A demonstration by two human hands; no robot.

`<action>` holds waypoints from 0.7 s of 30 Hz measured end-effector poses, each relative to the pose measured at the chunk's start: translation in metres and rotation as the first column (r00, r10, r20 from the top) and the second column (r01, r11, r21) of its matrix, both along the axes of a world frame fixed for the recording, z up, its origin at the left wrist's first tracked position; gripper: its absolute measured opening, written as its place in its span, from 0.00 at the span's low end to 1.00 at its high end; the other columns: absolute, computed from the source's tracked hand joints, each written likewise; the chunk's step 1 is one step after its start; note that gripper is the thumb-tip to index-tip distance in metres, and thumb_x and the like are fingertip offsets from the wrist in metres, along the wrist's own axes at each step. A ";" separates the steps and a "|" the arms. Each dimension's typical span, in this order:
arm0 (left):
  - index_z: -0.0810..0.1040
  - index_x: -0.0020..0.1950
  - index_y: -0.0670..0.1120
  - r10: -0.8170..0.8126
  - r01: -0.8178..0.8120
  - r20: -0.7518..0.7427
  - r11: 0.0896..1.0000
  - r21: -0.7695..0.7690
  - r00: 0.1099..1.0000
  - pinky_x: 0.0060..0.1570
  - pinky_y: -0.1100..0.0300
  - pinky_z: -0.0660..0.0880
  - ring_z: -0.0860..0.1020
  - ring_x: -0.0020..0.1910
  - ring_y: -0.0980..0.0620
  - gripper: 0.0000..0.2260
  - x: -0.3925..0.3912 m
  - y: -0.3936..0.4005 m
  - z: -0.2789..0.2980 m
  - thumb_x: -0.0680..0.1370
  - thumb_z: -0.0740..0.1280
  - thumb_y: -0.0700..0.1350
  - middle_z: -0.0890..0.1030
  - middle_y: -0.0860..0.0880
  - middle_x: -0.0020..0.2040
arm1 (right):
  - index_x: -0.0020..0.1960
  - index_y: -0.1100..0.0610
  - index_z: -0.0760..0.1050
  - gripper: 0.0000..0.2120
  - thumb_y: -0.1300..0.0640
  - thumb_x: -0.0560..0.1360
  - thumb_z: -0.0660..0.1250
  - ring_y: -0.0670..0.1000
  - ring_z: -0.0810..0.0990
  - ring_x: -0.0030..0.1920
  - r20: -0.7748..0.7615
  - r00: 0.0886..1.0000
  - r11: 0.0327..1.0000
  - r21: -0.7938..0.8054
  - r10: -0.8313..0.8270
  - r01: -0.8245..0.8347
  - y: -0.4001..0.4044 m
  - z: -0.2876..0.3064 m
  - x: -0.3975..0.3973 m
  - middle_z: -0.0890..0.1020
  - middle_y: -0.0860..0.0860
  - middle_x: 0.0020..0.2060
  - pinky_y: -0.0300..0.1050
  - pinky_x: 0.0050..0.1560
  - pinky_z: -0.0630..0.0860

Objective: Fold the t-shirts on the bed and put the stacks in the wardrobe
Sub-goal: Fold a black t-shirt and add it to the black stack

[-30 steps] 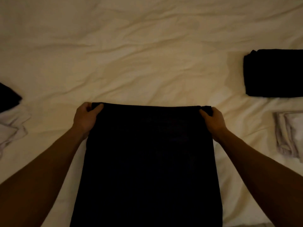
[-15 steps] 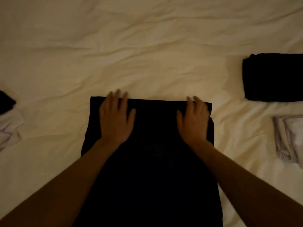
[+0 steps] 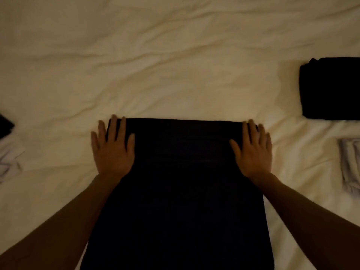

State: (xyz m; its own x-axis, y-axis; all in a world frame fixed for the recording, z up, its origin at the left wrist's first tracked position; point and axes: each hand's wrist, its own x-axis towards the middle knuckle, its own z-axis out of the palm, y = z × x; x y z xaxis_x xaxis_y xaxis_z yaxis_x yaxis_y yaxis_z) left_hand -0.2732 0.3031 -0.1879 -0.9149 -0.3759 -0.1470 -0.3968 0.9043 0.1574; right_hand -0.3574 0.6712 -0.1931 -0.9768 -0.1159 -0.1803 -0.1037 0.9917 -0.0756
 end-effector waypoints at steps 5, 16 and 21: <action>0.65 0.75 0.41 0.363 -0.267 -0.200 0.883 0.387 0.910 0.65 0.49 0.67 0.70 0.67 0.39 0.24 -0.017 -0.015 0.016 0.83 0.61 0.52 0.70 0.39 0.70 | 0.78 0.60 0.55 0.34 0.42 0.80 0.59 0.61 0.66 0.70 0.094 0.951 0.872 -0.381 -0.295 0.308 -0.005 0.019 -0.014 0.65 0.62 0.72 0.56 0.68 0.67; 0.80 0.58 0.48 0.505 -0.327 0.100 0.385 0.863 0.857 0.56 0.52 0.78 0.82 0.52 0.47 0.11 -0.046 -0.036 0.054 0.78 0.71 0.50 0.83 0.49 0.53 | 0.56 0.60 0.71 0.16 0.49 0.77 0.68 0.51 0.80 0.49 0.381 0.801 0.486 -0.647 -0.462 0.588 -0.005 0.050 -0.052 0.79 0.52 0.50 0.46 0.47 0.78; 0.69 0.71 0.44 0.443 -0.346 -0.024 0.731 0.588 0.896 0.63 0.49 0.71 0.73 0.66 0.41 0.25 -0.050 -0.030 0.048 0.80 0.65 0.57 0.74 0.42 0.67 | 0.71 0.61 0.64 0.26 0.48 0.80 0.65 0.59 0.75 0.61 0.216 0.874 0.702 -0.526 -0.435 0.479 -0.013 0.056 -0.055 0.73 0.59 0.62 0.52 0.57 0.74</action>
State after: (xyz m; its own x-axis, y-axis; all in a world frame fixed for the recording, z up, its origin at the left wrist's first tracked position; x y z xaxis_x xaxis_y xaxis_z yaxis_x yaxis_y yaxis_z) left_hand -0.3233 0.2729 -0.1397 -0.7308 -0.6038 -0.3183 -0.6247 0.4039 0.6683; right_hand -0.4122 0.6583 -0.1374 -0.9235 0.2416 -0.2979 0.3785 0.6992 -0.6065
